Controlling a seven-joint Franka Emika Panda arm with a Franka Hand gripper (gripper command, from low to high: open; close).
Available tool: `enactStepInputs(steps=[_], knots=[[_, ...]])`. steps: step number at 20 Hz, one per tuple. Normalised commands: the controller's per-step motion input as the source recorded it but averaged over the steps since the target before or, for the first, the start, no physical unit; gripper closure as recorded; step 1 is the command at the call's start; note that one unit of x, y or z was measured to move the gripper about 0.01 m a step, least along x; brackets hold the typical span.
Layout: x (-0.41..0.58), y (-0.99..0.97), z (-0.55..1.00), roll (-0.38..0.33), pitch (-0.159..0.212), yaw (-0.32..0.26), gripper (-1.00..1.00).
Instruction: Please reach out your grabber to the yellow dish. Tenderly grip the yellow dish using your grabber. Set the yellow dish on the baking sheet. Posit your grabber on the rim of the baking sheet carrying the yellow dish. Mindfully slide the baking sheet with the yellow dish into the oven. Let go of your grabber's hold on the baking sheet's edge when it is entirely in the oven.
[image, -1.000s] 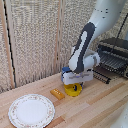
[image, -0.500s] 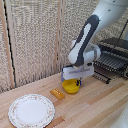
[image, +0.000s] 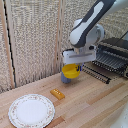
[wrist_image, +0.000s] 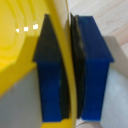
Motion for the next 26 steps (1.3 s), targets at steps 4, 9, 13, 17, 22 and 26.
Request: enactStepInputs(steps=[4,9,13,17,22,26], knots=[[0.526,0.00,0.54,-0.066,0.000,-0.213,1.00],[0.422,-0.04,0.43,-0.087,0.000,-0.271,1.00],[0.411,-0.11,0.38,-0.066,-0.005,-0.267,1.00],[0.289,-0.51,0.40,-0.002,-0.020,-0.205,1.00],[0.167,-0.67,0.40,0.000,-0.019,-0.173,1.00],[0.070,-0.69,0.34,0.000,-0.015,-0.175,1.00]])
